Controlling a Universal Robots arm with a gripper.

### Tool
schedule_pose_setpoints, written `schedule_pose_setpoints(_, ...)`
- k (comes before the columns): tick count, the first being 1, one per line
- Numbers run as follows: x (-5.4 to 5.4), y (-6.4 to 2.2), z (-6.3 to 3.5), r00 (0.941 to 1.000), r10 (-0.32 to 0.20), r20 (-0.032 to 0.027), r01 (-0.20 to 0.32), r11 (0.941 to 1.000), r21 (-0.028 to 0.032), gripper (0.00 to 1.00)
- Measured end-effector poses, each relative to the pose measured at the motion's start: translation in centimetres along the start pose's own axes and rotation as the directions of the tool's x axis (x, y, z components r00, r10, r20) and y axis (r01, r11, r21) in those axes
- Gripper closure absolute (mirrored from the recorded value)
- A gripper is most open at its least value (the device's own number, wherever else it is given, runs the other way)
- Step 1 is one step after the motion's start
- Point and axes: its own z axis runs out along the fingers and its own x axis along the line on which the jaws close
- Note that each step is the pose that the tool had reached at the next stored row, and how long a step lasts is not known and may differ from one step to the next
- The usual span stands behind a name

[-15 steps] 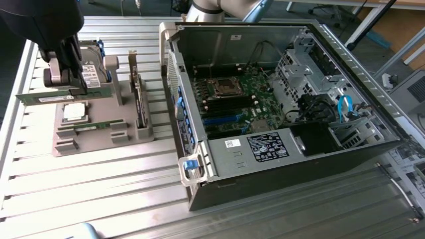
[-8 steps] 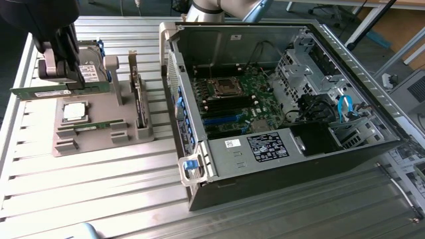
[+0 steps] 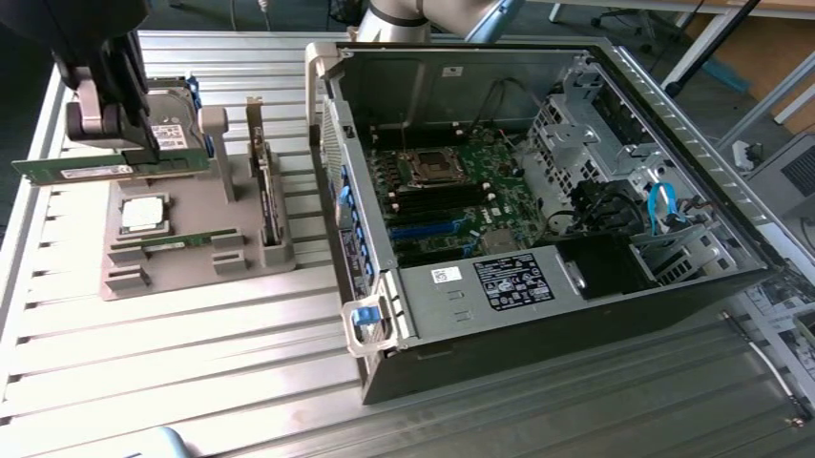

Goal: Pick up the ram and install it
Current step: 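Pick up the ram and move it above insertion slot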

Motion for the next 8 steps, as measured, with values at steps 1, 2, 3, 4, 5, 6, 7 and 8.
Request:
schedule_pose_setpoints(1, 0.00, 0.00, -0.10, 1.0000, 0.000, 0.0000, 0.000, 1.0000, 0.0000, 0.88)
schedule_pose_setpoints(2, -0.01, 0.00, -0.23, 1.0000, 0.000, -0.0001, 0.000, 1.0000, -0.0001, 0.88)
schedule_pose_setpoints(3, -0.01, 0.00, -0.36, 1.0000, 0.000, 0.0000, 0.000, 1.0000, -0.0001, 0.88)
schedule_pose_setpoints(4, -0.01, 0.01, -0.46, 1.0000, 0.000, 0.0000, 0.000, 1.0000, -0.0001, 0.88)
schedule_pose_setpoints(5, -0.01, 0.00, -0.58, 1.0000, 0.000, 0.0000, 0.000, 1.0000, -0.0001, 0.88)
schedule_pose_setpoints(6, -0.02, 0.01, -0.73, 1.0000, 0.000, 0.0000, 0.000, 1.0000, 0.0000, 0.88)
schedule_pose_setpoints(7, -0.02, 0.01, -0.87, 1.0000, 0.000, 0.0000, 0.000, 1.0000, 0.0000, 0.88)
schedule_pose_setpoints(8, -0.02, 0.01, -0.99, 1.0000, 0.000, 0.0000, 0.000, 1.0000, 0.0000, 0.88)
